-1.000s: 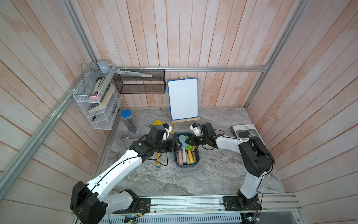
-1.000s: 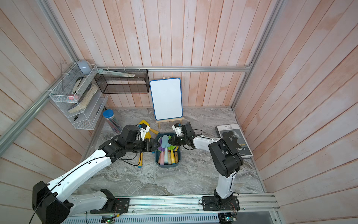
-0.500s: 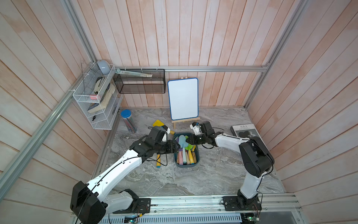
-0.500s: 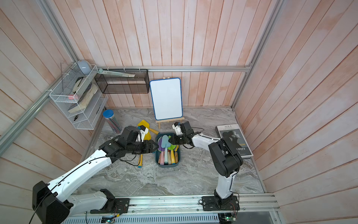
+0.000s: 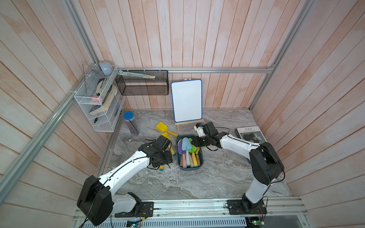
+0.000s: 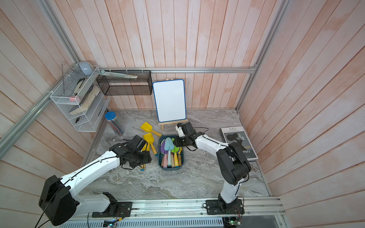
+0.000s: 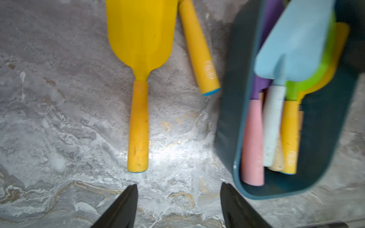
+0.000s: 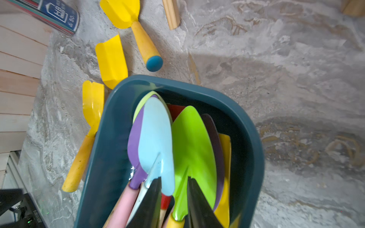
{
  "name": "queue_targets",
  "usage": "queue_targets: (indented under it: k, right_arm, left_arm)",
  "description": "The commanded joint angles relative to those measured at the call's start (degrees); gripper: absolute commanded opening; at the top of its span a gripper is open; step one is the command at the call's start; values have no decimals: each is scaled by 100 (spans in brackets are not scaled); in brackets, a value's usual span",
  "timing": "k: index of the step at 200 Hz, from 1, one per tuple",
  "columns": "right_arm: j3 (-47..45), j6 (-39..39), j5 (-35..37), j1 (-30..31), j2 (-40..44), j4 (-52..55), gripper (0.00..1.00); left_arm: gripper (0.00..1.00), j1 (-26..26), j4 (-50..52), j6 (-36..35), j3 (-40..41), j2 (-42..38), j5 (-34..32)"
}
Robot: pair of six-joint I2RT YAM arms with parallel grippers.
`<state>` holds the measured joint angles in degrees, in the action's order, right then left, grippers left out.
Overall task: Put the shovel into the storage box
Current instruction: Place the shovel in the storage box, then pick up the shovel from the center of the board.
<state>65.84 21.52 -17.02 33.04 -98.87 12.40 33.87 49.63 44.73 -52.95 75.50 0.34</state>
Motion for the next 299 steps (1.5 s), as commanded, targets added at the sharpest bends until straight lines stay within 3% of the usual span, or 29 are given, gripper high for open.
queue_targets:
  k: [1, 103, 124, 212, 299]
  right_arm:
    - [5, -86, 249, 45, 509, 245, 29]
    - [-745, 150, 395, 49, 1430, 148, 29]
    - [-851, 203, 377, 49, 1476, 76, 29]
    - [-1000, 292, 392, 62, 1643, 21, 29]
    - [-1055, 464, 30, 71, 1687, -327, 29]
  left_arm:
    - [71, -170, -66, 65, 277, 202, -150]
    - [67, -438, -797, -351, 495, 1277, -253]
    - [62, -447, -839, -334, 531, 1287, -288]
    - [17, -455, -991, -360, 610, 1405, -304]
    - [13, -425, -541, -537, 220, 321, 117]
